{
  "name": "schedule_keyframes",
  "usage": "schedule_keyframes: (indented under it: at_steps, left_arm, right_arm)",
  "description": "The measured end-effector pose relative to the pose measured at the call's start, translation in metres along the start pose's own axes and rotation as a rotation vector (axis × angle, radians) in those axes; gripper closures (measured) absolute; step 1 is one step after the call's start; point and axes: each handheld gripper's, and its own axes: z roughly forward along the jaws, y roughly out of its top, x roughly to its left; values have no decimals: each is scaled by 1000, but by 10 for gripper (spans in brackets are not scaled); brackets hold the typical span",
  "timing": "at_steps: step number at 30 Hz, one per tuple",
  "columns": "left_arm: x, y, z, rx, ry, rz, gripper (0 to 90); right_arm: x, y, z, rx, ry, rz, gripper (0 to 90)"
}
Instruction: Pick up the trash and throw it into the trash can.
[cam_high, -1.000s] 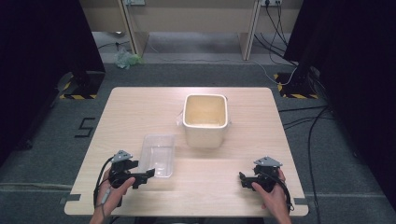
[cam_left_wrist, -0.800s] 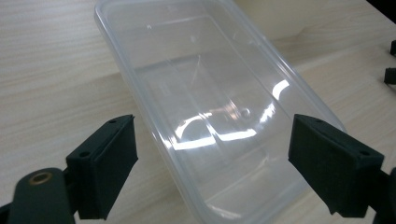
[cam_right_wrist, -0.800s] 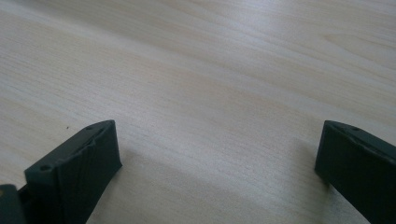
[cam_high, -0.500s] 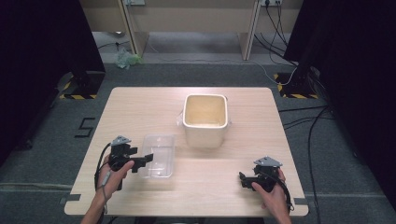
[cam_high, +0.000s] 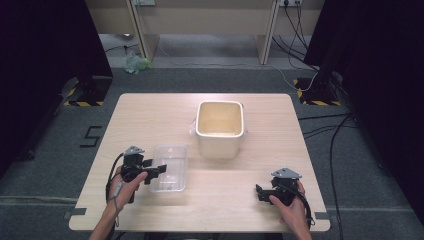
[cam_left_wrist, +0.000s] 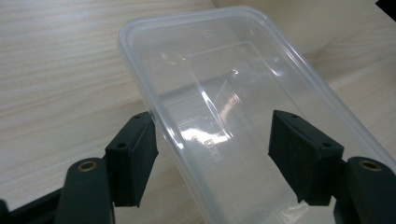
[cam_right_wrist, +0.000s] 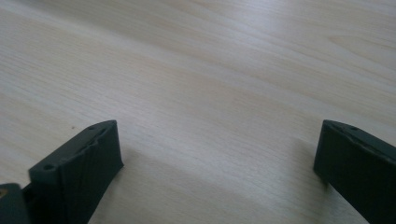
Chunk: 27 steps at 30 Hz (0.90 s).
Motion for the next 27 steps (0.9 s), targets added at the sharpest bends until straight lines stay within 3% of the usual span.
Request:
schedule_keyframes:
  at_steps: [2,4,6,9,10,11,12,16,17,22,27]
  left_arm:
    - [-4,-4,-2,-1,-13,-1,335]
    - [-8,-7,-4,3,-14,6,336]
    - [-15,-11,-5,6,-21,13,335]
    - [-21,-13,-5,8,-30,22,334]
    - [-28,-15,-3,9,-43,28,334]
    - [-28,-15,-3,9,-43,28,331]
    - [-36,-16,0,17,-48,40,312]
    - [-47,-16,5,23,-64,55,277]
    - [-52,-15,10,24,-79,61,273]
    - [-56,-11,16,29,-88,71,261]
    - [-50,-12,5,29,-100,60,230]
  right_arm:
    - [4,1,0,-12,15,-5,85]
    - [9,4,-1,-28,50,3,199]
    - [16,8,-3,-40,86,-1,151]
    - [25,14,-6,-62,99,-30,168]
    - [34,21,-10,-78,130,-49,163]
    - [34,21,-10,-78,130,-49,163]
    - [41,29,-13,-93,174,-31,163]
    - [48,35,-14,-104,178,-44,162]
    - [55,39,-15,-108,204,-49,162]
    - [68,49,-14,-109,247,-65,162]
    - [88,59,-15,-113,300,-101,166]
